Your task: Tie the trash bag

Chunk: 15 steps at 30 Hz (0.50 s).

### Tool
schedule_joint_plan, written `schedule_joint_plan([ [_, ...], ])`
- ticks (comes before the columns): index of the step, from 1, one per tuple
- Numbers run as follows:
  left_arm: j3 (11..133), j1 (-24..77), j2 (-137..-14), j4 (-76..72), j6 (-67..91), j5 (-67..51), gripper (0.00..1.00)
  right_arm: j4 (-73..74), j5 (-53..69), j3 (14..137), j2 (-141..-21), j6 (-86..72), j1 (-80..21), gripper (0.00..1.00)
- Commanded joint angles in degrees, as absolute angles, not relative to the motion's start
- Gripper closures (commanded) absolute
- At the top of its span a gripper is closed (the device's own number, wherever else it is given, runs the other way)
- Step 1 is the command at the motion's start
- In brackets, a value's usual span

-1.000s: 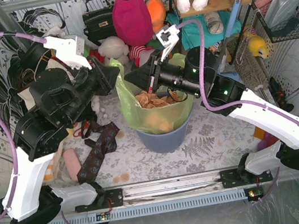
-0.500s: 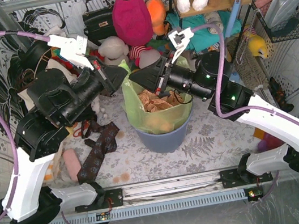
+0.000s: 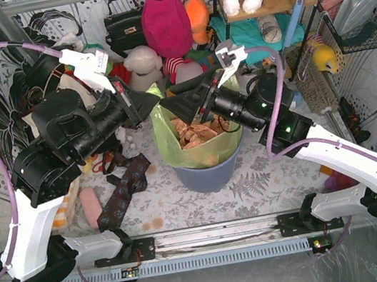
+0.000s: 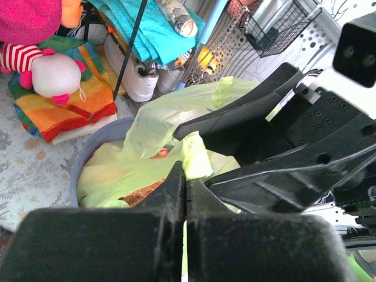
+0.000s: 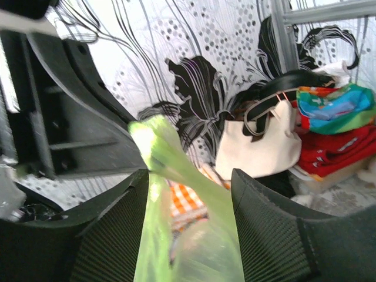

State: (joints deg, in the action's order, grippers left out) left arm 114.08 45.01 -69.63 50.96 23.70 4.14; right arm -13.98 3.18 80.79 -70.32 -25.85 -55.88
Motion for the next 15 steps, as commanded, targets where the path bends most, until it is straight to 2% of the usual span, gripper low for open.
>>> schedule_joint_plan([
  [1,114.16,45.35,-68.32,53.08,25.36,6.48,1.0,-23.58,2.97,74.78,-67.81,-18.6,-56.11,0.4],
  [3,114.32,45.35,-68.25,53.91,25.69,7.18,1.0,-25.4,5.03,72.87,-67.26,-14.83,-56.11,0.36],
  [8,114.16,45.35,-68.44,54.5,25.85,7.48,1.0,-30.55,12.44,69.05,-67.64,-6.91,-56.09,0.35],
  [10,114.04,45.35,-68.74,54.49,25.77,6.91,1.0,-32.73,14.1,68.49,-68.16,-5.72,-56.14,0.39],
  [15,114.13,45.35,-68.85,54.85,25.67,5.51,1.0,-33.61,12.59,69.78,-69.33,-3.22,-56.14,0.57],
])
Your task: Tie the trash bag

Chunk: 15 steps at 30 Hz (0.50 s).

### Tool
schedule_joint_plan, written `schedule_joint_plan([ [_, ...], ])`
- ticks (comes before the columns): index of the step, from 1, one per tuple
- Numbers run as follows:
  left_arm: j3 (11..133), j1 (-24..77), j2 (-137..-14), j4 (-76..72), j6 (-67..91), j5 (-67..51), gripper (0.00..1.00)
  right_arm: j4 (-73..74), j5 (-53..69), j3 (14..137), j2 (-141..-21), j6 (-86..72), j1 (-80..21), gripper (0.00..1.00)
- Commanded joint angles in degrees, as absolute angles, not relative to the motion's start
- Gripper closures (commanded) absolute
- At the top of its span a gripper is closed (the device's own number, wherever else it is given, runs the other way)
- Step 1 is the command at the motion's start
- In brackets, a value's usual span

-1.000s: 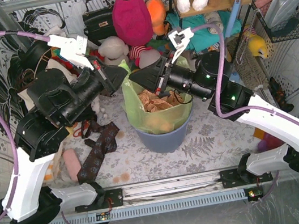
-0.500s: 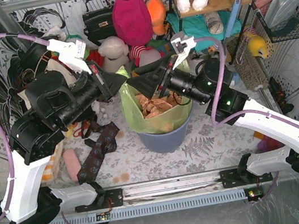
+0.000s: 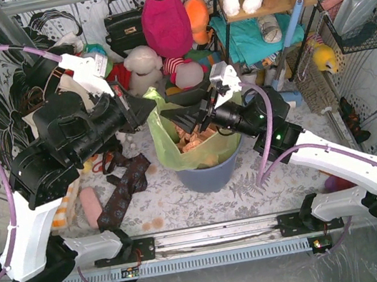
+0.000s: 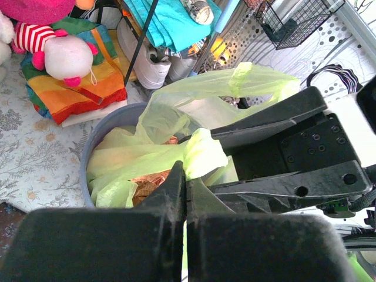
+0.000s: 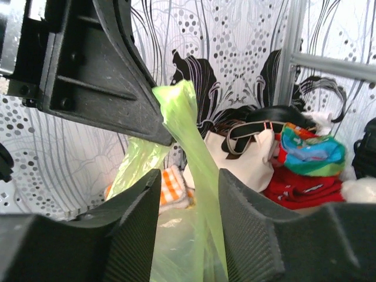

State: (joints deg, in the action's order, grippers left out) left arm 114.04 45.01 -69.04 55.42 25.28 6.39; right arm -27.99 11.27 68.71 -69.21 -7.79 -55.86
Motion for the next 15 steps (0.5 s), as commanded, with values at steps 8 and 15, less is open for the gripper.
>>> schedule_joint_plan([
  [8,113.32,45.35,-68.49,54.85,25.36,0.27,1.0,-29.86,10.1,74.75,-70.69,1.95,-56.14,1.0],
  [15,111.88,45.35,-69.41,53.63,25.44,-9.13,1.0,-25.23,8.96,78.23,-71.6,5.58,-56.11,1.0],
])
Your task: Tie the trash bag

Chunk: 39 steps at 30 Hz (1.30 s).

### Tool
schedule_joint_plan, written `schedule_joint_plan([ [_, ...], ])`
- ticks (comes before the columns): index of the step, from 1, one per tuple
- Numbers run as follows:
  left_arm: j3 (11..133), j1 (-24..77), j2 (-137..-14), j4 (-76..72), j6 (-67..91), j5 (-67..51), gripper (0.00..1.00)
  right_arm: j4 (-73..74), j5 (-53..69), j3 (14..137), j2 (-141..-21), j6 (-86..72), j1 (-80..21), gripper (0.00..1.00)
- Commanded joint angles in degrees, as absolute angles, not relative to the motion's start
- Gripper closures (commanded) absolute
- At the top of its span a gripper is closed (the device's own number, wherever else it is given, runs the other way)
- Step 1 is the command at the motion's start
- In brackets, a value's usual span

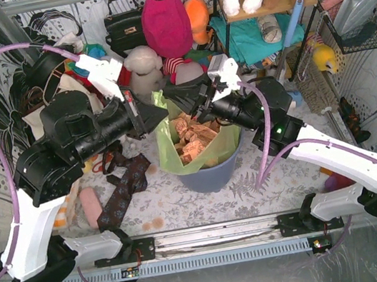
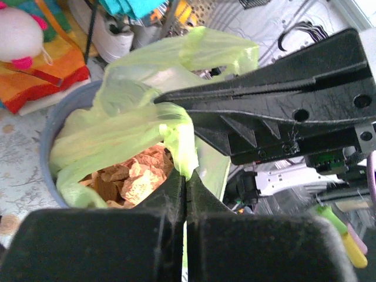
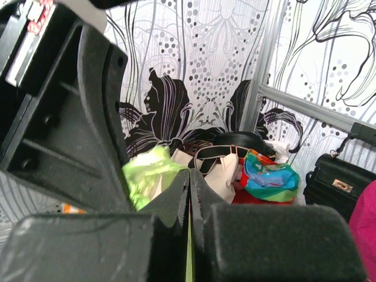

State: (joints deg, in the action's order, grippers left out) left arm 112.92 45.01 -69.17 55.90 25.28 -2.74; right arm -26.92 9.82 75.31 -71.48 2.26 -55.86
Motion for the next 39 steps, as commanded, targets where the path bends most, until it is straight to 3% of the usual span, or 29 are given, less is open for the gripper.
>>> schedule_joint_plan([
  [1,111.2,45.35,-69.13,52.66,25.38,-10.59,1.0,-24.93,8.82,78.08,-71.51,5.78,-56.16,1.0],
  [19,97.64,40.8,-64.08,16.83,36.46,-33.47,1.0,-19.89,4.57,72.77,-64.8,4.79,-56.1,1.0],
  [20,96.64,40.07,-63.34,15.05,37.1,-33.29,1.0,-20.1,3.92,72.17,-63.7,4.5,-56.09,0.98],
  [24,95.3,38.68,-61.2,15.6,36.39,-26.39,1.0,-20.22,0.13,70.68,-60.32,-0.86,-56.08,0.61],
  [27,93.67,38.57,-59.55,16.17,34.54,-21.09,1.0,-19.45,-1.6,71.17,-58.56,-6.92,-56.09,0.47],
  [28,92.92,38.55,-58.87,15.68,34.28,-19.98,0.96,-19.59,-0.6,71.35,-58.42,-7.76,-56.13,0.47],
  [30,91.68,38.49,-57.91,14.09,33.75,-19.22,0.77,-20.06,2.51,71.82,-58.35,-8.22,-56.05,0.46],
  [32,91.64,38.45,-57.51,13.87,33.01,-18.96,0.49,-20.76,5.15,72.19,-58.38,-8.26,-56.08,0.46],
  [33,91.93,38.47,-57.37,14.15,32.51,-18.84,0.42,-21.11,6.08,72.3,-58.47,-8.33,-56.1,0.46],
  [39,91.5,38.47,-55.4,13.71,29.83,-19.4,0.28,-24.32,12.06,71.96,-59.11,-5.45,-56.07,0.46],
])
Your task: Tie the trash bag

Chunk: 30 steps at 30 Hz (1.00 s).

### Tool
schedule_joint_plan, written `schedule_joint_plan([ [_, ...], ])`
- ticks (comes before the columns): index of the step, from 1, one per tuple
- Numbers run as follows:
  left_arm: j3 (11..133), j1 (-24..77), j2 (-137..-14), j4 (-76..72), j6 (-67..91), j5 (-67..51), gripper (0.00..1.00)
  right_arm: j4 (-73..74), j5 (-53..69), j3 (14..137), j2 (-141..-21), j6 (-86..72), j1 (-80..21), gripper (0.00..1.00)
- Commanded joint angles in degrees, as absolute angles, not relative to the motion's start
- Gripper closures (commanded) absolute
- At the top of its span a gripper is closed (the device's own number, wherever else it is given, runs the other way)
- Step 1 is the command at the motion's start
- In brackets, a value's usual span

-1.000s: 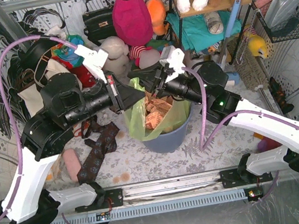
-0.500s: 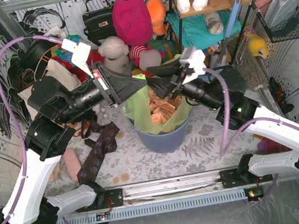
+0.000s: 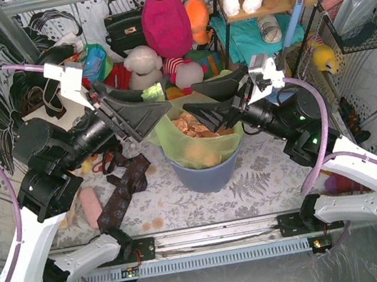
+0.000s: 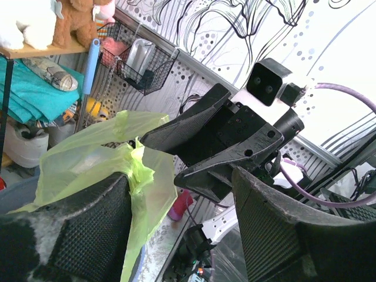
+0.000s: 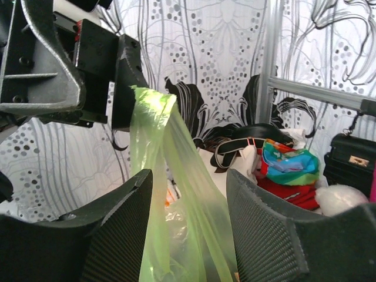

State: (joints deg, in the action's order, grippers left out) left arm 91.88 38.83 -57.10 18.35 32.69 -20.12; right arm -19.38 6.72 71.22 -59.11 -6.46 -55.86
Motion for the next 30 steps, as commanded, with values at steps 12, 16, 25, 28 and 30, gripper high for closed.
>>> schedule_joint_plan([
  [12,85.25,38.48,-52.07,7.94,29.53,-20.98,0.09,-21.45,17.92,77.32,-63.23,6.34,-56.04,0.41],
  [16,83.76,38.48,-51.69,6.23,29.09,-22.6,0.06,-20.1,21.69,80.46,-65.31,8.87,-56.05,0.38],
  [25,74.0,38.48,-47.06,-6.79,24.06,-39.88,0.09,-7.15,25.84,91.76,-69.77,13.41,-56.07,0.43],
  [28,74.01,38.46,-47.37,-7.08,23.34,-41.56,0.15,-0.81,26.63,96.68,-71.69,15.16,-56.01,0.46],
  [30,73.86,38.49,-47.58,-7.91,23.56,-42.29,0.16,3.29,27.41,99.91,-72.92,15.38,-56.03,0.48],
])
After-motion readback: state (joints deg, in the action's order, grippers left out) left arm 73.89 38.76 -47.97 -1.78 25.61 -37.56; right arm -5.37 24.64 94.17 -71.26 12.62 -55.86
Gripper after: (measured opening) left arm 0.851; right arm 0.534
